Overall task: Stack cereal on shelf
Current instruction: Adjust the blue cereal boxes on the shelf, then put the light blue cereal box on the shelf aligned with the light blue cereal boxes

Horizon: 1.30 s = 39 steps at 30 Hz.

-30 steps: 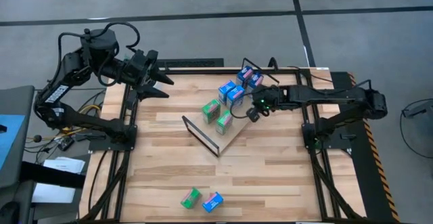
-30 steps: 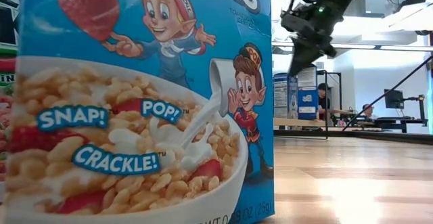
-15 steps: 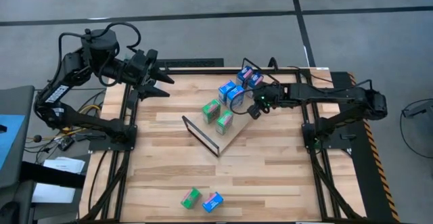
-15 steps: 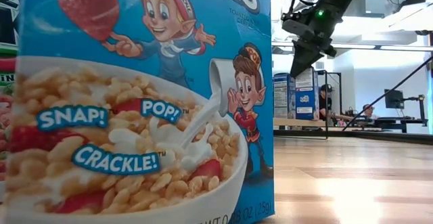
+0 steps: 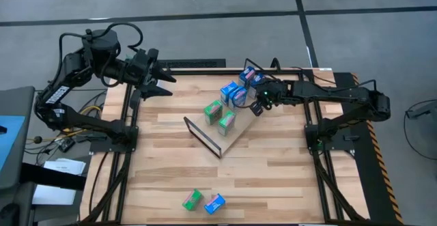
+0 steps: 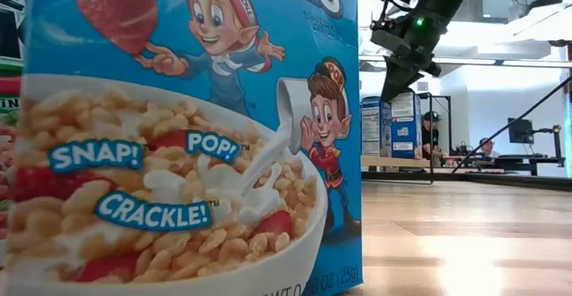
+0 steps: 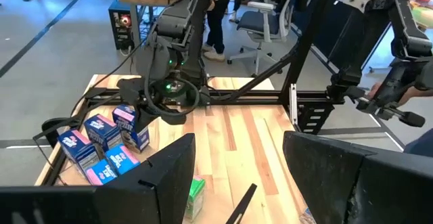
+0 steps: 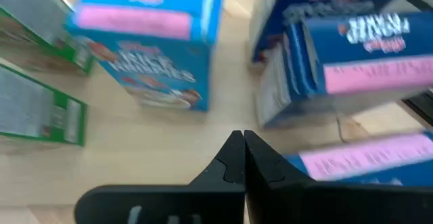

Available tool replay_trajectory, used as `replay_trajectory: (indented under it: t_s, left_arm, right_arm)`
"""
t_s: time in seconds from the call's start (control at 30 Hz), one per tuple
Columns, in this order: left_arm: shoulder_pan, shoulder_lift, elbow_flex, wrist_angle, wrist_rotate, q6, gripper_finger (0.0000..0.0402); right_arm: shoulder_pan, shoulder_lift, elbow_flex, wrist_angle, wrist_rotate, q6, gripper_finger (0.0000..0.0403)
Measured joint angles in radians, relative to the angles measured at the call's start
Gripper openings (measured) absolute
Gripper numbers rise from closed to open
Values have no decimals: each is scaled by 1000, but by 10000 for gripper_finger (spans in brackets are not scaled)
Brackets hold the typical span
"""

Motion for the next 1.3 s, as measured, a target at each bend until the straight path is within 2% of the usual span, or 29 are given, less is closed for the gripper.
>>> replay_trajectory:
  t_s: [0.27, 0.33, 0.4, 0.53, 0.6, 0.67, 0.77, 0.9, 1.03, 1.3]
  left_arm:
    - [0, 0, 0, -4, 0, -18, 215]
    - [0, 0, 0, -10, 7, -29, 215]
    - [0, 0, 0, -16, 43, -50, 215]
    - [-27, 0, 0, -47, 179, -99, 215]
    - [-69, -4, 0, -69, 233, -140, 215]
    - [-125, -13, 0, -81, 240, -192, 215]
    - [-219, -33, 0, -88, 168, -247, 215]
    - [-342, -52, 0, -88, 28, -259, 215]
    - [-446, -56, 0, -87, -65, -274, 215]
    - [-616, -38, 0, -83, -185, -338, 215]
  right_arm:
    - [2, 0, 113, 0, -18, -47, 19]
    - [11, -14, 144, -5, -94, -82, 25]
    - [35, -24, 169, -2, -219, -118, 31]
    - [136, -32, 180, -3, -452, -128, 34]
    - [212, -32, 180, -7, -520, -129, 32]
    - [295, -28, 180, 9, -551, -116, 30]
    - [417, -26, 180, 58, -543, -97, 29]
    - [551, -26, 180, 126, -392, -98, 54]
    - [634, -26, 180, 164, -289, -119, 115]
    - [689, 82, 182, 343, -268, -78, 268]
